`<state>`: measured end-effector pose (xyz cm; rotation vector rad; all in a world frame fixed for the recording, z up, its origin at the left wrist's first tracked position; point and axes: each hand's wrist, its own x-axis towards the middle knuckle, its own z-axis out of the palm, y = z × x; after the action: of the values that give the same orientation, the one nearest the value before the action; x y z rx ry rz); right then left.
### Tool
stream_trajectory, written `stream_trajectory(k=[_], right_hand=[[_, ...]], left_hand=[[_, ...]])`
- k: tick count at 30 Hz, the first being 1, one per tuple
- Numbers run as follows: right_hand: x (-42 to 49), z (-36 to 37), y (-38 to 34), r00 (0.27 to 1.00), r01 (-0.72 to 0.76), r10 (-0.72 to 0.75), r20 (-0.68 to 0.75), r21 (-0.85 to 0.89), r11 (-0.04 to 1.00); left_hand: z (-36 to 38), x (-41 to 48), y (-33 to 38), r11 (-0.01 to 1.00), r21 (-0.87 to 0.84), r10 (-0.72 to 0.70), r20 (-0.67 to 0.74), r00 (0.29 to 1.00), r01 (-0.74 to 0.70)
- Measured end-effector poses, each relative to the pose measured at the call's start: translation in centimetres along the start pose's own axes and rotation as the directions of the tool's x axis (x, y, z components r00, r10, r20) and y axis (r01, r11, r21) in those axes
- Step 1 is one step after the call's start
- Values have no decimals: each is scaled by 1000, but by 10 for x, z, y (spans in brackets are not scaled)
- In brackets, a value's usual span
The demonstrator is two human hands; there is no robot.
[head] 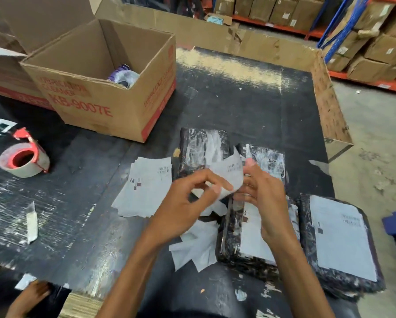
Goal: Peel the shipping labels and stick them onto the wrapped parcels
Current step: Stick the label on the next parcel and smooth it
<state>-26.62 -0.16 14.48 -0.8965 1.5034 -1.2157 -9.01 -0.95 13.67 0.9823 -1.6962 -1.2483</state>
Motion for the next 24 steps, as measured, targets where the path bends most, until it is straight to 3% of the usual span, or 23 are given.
stream_trajectory(k=[2, 7, 9, 12, 15, 20, 24], right_hand=[[9, -13, -2, 995, 41, -44, -88, -33, 999], [25, -46, -10, 965, 84, -92, -245, -40, 996], [31, -60, -17, 956, 86, -87, -282, -16, 996], [38, -78, -32, 962, 104, -90, -257, 41, 994], [46, -91, -42, 977, 109, -100, -186, 38, 993], [79, -106, -42, 984, 83, -88, -157, -41, 996], [121, -107, -22, 986, 97, -136, -97, -331, 939]], left_hand=[[15, 2, -2, 994, 97, 33, 119, 992, -44], [40, 9, -4, 931, 349, 24, 243, 970, -111], [53, 13, -4, 932, 360, -30, 173, 984, -35], [70, 31, -11, 976, 154, -142, -92, 986, 155], [75, 61, -21, 984, 104, -135, -123, 983, 148], [87, 94, -20, 972, 226, -19, -161, 987, 56], [99, 118, -40, 852, 519, 4, -144, 990, 72]])
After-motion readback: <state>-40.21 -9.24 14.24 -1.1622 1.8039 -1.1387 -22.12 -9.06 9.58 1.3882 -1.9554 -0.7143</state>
